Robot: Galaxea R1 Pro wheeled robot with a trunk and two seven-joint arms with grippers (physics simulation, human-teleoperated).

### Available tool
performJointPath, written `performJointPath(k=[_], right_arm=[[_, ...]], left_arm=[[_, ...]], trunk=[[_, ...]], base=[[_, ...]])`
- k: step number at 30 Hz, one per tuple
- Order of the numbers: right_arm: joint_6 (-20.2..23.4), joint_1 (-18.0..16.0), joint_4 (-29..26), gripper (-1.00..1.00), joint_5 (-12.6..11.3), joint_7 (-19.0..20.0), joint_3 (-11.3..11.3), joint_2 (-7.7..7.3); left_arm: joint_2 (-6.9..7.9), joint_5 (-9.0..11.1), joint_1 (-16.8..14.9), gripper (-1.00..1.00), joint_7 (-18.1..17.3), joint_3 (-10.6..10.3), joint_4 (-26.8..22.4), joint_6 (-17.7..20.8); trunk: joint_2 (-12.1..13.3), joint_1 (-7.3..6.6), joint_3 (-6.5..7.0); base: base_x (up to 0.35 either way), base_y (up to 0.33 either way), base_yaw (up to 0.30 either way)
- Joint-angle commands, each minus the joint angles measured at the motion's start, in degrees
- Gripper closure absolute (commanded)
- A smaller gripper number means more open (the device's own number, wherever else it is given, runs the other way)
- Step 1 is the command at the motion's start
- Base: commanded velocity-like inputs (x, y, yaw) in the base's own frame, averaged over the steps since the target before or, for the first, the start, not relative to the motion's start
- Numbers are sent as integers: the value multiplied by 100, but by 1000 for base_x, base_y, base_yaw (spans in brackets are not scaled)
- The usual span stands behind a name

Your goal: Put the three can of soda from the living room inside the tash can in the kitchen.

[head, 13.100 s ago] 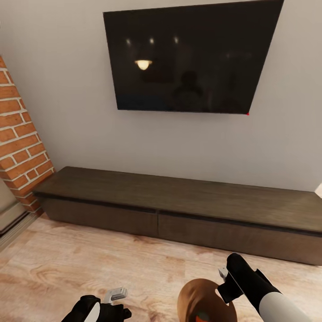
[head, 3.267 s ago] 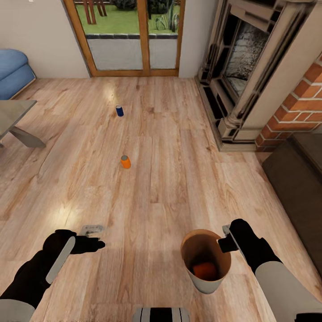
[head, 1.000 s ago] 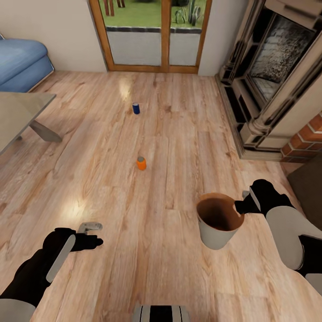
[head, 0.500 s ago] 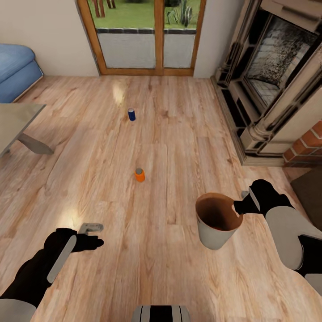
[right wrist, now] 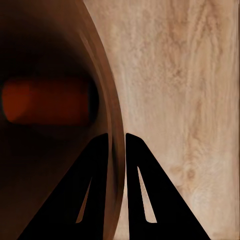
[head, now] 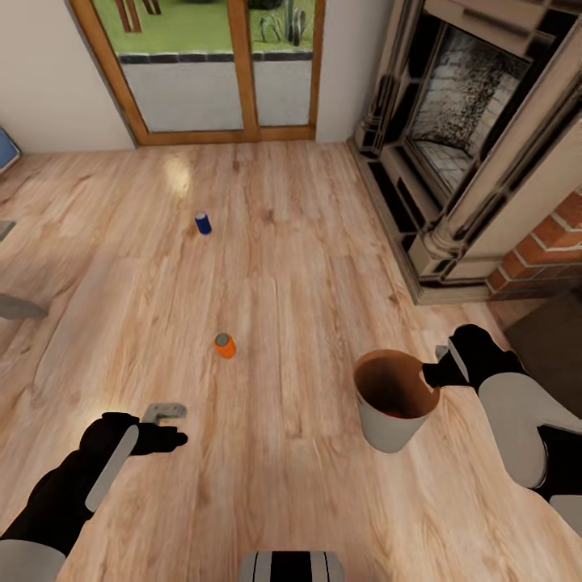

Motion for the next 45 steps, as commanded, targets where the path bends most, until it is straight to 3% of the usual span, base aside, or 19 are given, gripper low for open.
performJointPath(k=[1, 30, 38, 45], right_arm=[[16, -2, 2, 100, -129, 32, -15, 2], [16, 0, 11, 100, -124, 32, -7, 0], [16, -1, 11, 100, -129, 32, 194, -26], [16, -1, 11, 100, -129, 32, 242, -30]], left_arm=[[0, 0, 0, -100, 0, 0, 0, 0], [-12, 1, 0, -100, 0, 0, -11, 0], [-22, 2, 0, -100, 0, 0, -40, 0], [-26, 7, 0, -100, 1, 0, -54, 0]], trunk=[[0, 0, -1], [0, 0, -16], [0, 0, -33], [0, 0, -50]], base=[[343, 26, -54], [328, 84, -10], [343, 1, -63], [267, 0, -102]])
